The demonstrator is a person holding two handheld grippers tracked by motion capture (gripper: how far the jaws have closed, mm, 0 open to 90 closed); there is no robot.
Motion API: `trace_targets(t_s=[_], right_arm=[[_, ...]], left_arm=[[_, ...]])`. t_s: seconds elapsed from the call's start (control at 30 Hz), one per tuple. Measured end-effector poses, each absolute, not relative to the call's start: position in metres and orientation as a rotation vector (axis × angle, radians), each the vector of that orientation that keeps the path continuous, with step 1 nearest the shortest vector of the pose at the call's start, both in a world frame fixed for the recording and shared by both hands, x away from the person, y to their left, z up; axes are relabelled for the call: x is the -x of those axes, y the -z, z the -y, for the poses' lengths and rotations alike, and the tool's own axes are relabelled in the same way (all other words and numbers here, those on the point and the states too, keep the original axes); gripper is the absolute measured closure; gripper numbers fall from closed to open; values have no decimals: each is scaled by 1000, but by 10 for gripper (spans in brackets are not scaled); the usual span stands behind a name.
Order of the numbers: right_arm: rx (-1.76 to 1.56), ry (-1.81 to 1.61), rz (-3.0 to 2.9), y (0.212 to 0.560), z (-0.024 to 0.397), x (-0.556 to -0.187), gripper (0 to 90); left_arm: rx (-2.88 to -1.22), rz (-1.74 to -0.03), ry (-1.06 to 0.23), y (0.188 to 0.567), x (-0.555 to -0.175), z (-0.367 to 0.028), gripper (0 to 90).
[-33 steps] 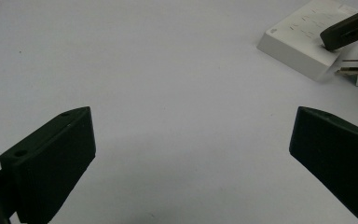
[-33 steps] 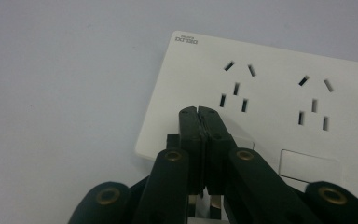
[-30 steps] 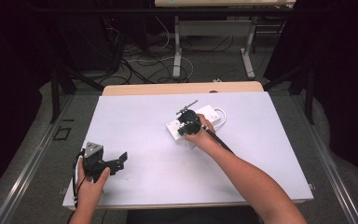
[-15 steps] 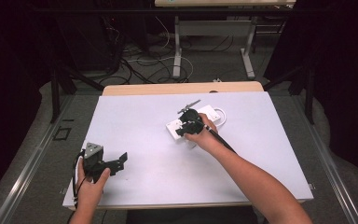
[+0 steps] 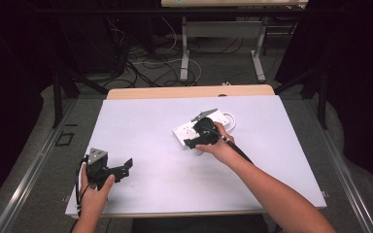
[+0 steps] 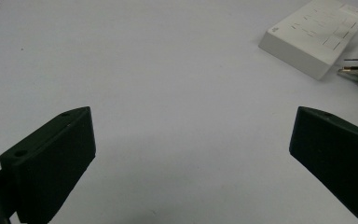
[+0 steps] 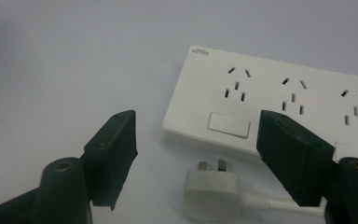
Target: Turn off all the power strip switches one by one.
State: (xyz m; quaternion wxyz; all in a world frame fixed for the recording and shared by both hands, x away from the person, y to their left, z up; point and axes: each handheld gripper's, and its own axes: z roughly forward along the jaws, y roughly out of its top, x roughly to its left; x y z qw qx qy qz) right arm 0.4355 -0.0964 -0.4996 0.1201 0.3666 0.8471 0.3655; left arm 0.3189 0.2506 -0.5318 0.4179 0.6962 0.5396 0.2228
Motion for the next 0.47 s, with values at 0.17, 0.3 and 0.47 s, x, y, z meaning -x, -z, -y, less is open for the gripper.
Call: trace_targets(t_s=[0.17,0.3,0.47], right_arm=[[-1052,-1096,-2435,497,114,-418,197],[-1065,-1125,-2414,499,132,-401,195],[-1077,-1157,-2345,507,160,-376,151]], left_arm=[[-1745,-1352,-562,531,-319,-251,3],[-1749,-1348,-564,531,-319,-251,3],[-1749,-1347,-554,532,-320,-249,3]])
